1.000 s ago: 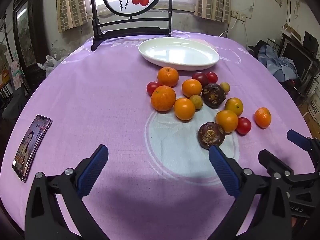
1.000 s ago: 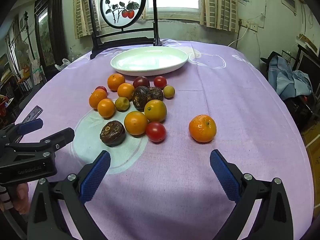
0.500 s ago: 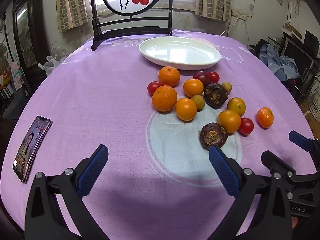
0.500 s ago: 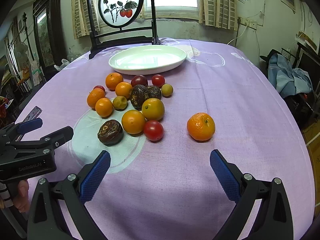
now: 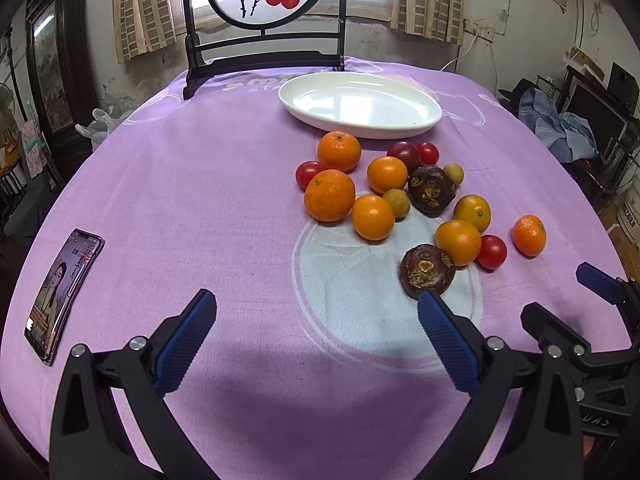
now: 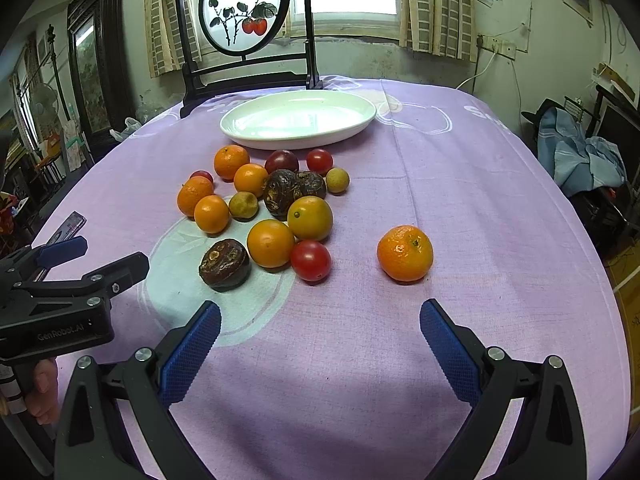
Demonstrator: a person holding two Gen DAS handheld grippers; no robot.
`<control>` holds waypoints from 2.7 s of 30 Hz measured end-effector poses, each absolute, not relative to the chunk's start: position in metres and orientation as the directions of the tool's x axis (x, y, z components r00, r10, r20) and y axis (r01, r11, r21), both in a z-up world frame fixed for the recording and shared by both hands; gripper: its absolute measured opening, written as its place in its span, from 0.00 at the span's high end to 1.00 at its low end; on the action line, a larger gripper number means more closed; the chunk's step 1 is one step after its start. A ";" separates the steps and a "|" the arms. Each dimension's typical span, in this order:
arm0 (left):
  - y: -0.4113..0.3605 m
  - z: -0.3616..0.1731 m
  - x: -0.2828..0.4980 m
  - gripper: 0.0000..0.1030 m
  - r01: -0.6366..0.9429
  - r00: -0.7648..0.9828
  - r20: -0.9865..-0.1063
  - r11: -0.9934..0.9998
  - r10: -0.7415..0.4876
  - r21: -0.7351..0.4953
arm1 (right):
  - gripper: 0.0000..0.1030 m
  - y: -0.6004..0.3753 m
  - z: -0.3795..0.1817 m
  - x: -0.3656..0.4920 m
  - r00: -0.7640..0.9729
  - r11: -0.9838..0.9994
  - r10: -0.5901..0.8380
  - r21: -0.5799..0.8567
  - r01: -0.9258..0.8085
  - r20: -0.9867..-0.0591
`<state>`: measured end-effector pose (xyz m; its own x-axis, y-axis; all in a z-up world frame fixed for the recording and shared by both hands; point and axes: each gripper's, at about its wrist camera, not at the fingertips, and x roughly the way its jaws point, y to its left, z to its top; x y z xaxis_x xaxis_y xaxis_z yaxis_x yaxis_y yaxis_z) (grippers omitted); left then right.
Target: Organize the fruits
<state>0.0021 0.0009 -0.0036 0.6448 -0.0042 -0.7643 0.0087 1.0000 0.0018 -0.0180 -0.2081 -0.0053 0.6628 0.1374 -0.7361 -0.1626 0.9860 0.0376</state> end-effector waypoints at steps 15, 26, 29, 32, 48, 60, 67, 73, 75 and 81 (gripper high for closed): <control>0.001 0.003 -0.004 0.04 0.017 0.662 -0.750 1.000 -0.019 -0.011 | 0.03 -0.207 -0.001 -0.020 0.671 0.986 0.142 0.042 -0.163 -0.728; 0.006 0.016 -0.011 0.04 0.009 0.686 -0.727 1.000 -0.022 -0.022 | 0.03 -0.209 0.003 -0.025 0.680 0.986 0.146 0.051 -0.158 -0.718; 0.006 0.017 -0.012 0.04 0.009 0.687 -0.726 1.000 -0.023 -0.023 | 0.03 -0.209 0.003 -0.025 0.681 0.986 0.145 0.050 -0.157 -0.718; 0.007 0.018 -0.014 0.04 0.012 0.690 -0.724 1.000 -0.026 -0.024 | 0.03 -0.209 0.003 -0.025 0.679 0.986 0.144 0.049 -0.157 -0.719; 0.006 0.020 -0.015 0.04 0.013 0.691 -0.723 1.000 -0.024 -0.021 | 0.03 -0.208 0.001 -0.027 0.674 0.986 0.148 0.050 -0.161 -0.723; 0.020 0.012 -0.013 0.04 0.005 0.672 -0.740 1.000 -0.013 -0.013 | 0.03 -0.209 -0.009 -0.027 0.652 0.984 0.136 0.027 -0.174 -0.746; 0.043 -0.011 -0.004 0.04 0.019 0.628 -0.778 1.000 -0.021 -0.012 | 0.03 -0.213 -0.032 -0.020 0.565 0.972 0.140 0.004 -0.236 -0.813; 0.053 -0.022 0.010 0.04 0.032 0.596 -0.800 0.997 -0.073 -0.067 | 0.22 -0.228 -0.038 0.001 0.502 0.971 0.159 0.041 -0.237 -0.850; 0.054 -0.024 0.013 0.04 0.037 0.592 -0.802 0.997 -0.080 -0.072 | 0.24 -0.223 -0.039 0.008 0.494 0.965 0.160 0.030 -0.260 -0.855; 0.056 -0.024 0.017 0.04 0.066 0.586 -0.803 0.994 -0.106 -0.082 | 0.38 -0.197 -0.040 0.034 0.486 0.943 0.160 -0.012 -0.333 -0.859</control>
